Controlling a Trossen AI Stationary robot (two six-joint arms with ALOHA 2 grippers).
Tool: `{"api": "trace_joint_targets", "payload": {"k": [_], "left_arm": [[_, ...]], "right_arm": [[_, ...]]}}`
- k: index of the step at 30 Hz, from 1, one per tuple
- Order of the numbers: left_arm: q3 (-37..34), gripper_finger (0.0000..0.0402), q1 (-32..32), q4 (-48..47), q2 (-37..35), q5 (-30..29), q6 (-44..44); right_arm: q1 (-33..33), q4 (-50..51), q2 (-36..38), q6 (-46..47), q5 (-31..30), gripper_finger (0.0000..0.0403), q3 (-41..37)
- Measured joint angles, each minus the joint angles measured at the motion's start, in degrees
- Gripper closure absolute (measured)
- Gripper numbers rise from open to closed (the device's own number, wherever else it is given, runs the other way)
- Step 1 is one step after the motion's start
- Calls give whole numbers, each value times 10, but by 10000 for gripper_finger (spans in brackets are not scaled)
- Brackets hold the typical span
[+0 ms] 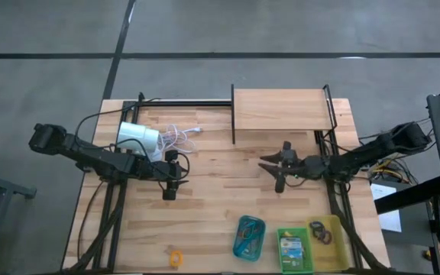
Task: Pick & Place Office Desk Supplies
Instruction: Put the yellow spring rubberband into the yellow bin
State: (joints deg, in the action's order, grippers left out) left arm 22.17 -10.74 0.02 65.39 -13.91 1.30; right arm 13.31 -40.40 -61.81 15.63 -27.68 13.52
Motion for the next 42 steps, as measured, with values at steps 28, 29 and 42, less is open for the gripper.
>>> {"api": "trace_joint_targets", "payload": {"k": [28, 29, 42], "left_arm": [[0, 226, 0, -1, 0, 0, 1], [0, 226, 0, -1, 0, 0, 1], [0, 226, 0, -1, 0, 0, 2]], "right_arm": [[-16, -51, -84, -38, 12, 277, 20], [-16, -51, -85, -38, 12, 275, 20], [-16, -48, -85, -36, 12, 274, 20]]}}
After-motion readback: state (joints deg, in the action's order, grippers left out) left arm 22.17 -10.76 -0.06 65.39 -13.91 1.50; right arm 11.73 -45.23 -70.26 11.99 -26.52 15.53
